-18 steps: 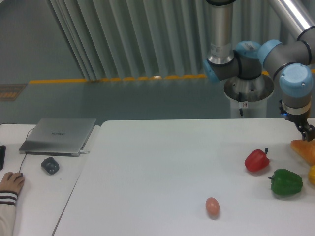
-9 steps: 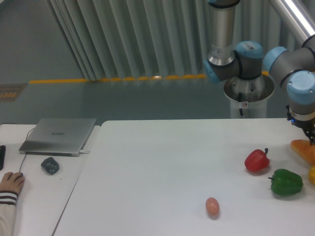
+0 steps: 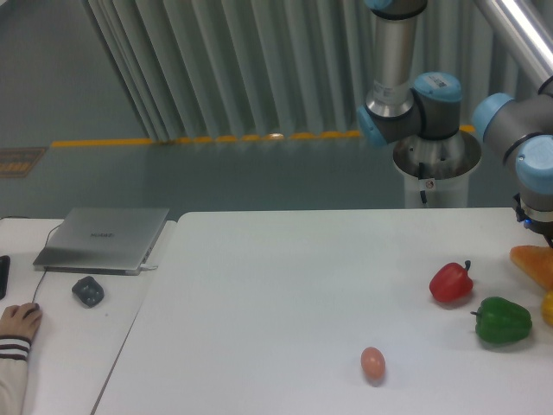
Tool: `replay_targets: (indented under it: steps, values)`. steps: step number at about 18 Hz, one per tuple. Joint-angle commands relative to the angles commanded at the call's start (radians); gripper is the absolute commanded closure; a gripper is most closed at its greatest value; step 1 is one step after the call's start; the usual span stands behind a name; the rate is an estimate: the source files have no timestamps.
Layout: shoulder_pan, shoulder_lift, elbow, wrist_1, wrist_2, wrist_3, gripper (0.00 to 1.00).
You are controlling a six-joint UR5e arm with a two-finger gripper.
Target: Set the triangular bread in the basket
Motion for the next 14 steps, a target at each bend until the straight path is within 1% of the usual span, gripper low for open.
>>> replay_targets:
  steps: [3, 5, 7, 9, 11, 13, 14]
  values:
    - [0.000, -0.008, 0.000, 0.003, 0.000, 0.000, 0.04]
    - [0.000, -0.011, 0.000, 0.003, 0.000, 0.000, 0.07]
    - [-0.002, -0.012, -0.002, 0.003, 0.000, 0.000, 0.07]
    - [-0.002, -0.014, -0.002, 0.003, 0.000, 0.000, 0.13]
    - [0.000, -0.014, -0.002, 0.003, 0.000, 0.000, 0.24]
    - [-0.002, -0.014, -0.002, 0.005, 0.000, 0.000, 0.26]
    - [-0.002, -0.015, -0.002, 0.005, -0.002, -0.003, 0.30]
